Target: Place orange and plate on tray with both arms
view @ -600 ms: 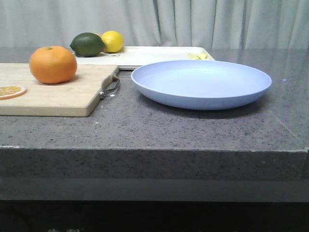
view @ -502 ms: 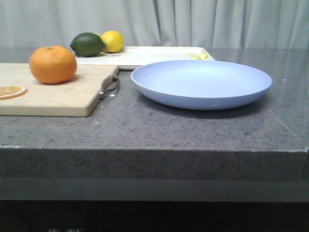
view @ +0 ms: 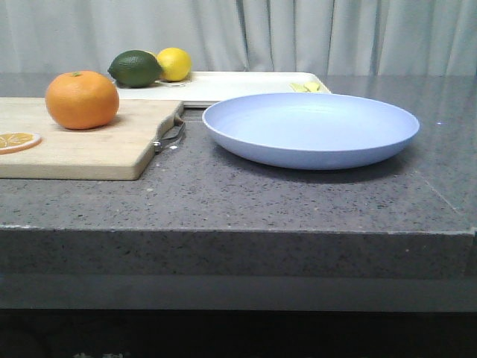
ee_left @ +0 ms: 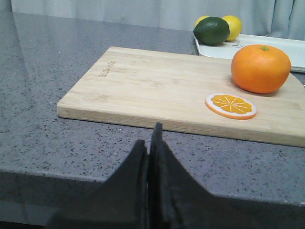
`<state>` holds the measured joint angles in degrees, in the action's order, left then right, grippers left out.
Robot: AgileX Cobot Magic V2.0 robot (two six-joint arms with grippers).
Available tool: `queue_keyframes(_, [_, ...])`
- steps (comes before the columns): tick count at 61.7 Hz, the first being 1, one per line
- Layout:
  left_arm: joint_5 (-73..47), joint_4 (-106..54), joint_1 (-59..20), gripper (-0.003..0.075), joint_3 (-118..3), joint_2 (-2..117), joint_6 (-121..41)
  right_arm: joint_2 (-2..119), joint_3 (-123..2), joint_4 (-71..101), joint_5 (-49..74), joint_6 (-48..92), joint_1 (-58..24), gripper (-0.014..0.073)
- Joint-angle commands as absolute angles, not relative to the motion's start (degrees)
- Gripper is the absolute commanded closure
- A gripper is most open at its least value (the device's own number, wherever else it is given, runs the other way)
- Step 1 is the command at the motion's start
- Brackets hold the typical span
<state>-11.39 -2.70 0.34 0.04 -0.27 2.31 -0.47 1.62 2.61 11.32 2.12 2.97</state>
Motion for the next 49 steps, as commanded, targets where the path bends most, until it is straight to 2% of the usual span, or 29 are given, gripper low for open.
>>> queue_keyframes(1, [-6.4, -3.2, 0.4, 0.0738, 0.3, -1.3, 2.9, -1.8, 1.3, 2.6, 7.1, 2.6, 3.3, 0.0663])
queue_keyframes(37, [-5.5, -3.2, 0.4, 0.0738, 0.3, -1.3, 2.9, -1.8, 1.3, 2.6, 3.4, 2.6, 3.3, 0.0663])
queue_keyframes(49, [2.1, -3.2, 0.4, 0.0738, 0.3, -1.3, 2.9, -1.8, 0.5, 2.6, 0.0, 2.6, 3.3, 0.0663])
